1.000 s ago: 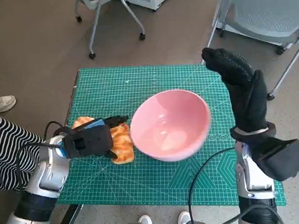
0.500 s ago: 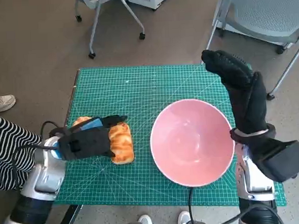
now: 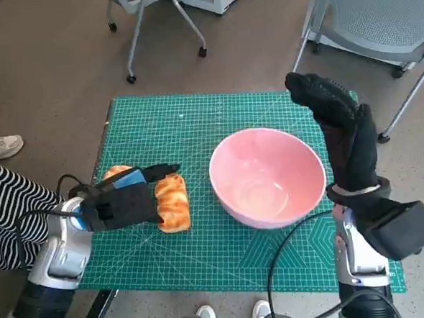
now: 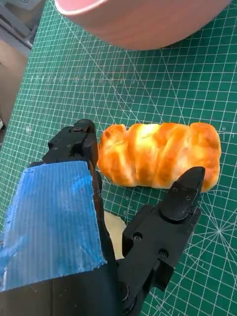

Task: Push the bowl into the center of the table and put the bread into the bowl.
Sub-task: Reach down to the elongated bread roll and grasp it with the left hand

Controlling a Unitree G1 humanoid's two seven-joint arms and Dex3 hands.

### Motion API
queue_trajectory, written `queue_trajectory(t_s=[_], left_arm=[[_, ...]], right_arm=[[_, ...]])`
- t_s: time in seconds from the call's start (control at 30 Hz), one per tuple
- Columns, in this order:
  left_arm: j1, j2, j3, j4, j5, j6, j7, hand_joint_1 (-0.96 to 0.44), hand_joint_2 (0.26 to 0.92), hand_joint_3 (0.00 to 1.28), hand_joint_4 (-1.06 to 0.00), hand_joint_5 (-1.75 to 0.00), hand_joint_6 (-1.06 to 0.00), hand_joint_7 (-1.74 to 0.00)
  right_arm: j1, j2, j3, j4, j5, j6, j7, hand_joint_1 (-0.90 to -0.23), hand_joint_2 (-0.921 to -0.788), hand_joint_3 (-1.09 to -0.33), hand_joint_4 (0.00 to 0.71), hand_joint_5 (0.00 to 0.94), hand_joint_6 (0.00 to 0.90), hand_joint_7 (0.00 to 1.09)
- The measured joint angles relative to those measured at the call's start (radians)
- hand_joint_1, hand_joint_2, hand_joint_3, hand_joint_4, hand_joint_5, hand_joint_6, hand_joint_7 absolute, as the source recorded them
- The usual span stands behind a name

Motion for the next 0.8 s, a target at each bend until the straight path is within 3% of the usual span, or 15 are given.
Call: queue_trajectory(t_s=[0.23, 0.37, 0.6, 0.8], left_arm=[[-0.001, -0.009, -0.016, 0.018, 0.012, -0.008, 0.021, -0.09, 0.816, 0.01, -0.65, -0.15, -0.57, -0.13], [-0.006, -0.014, -0.024, 0.040, 0.022, -0.020, 0.030, -0.09, 0.818, 0.01, -0.56, -0.10, -0.57, -0.13], [-0.023, -0.024, -0.039, 0.066, 0.025, -0.022, 0.024, -0.09, 0.818, 0.00, -0.46, -0.03, -0.48, -0.08], [-0.046, -0.031, -0.055, 0.108, 0.032, -0.030, 0.018, -0.08, 0.820, 0.00, -0.49, -0.04, -0.52, -0.09]], right_arm=[[0.005, 0.000, 0.000, -0.003, 0.000, 0.003, 0.000, -0.700, -0.921, -0.753, 0.253, 0.005, 0.073, 0.66], [0.007, 0.000, 0.000, -0.006, 0.000, 0.005, 0.000, -0.707, -0.921, -0.753, 0.253, 0.004, 0.073, 0.66], [0.010, 0.000, -0.003, -0.011, 0.000, 0.010, 0.000, -0.711, -0.921, -0.750, 0.253, 0.004, 0.073, 0.66], [0.011, 0.000, -0.004, -0.016, 0.000, 0.011, 0.000, -0.712, -0.921, -0.749, 0.251, 0.002, 0.065, 0.66]])
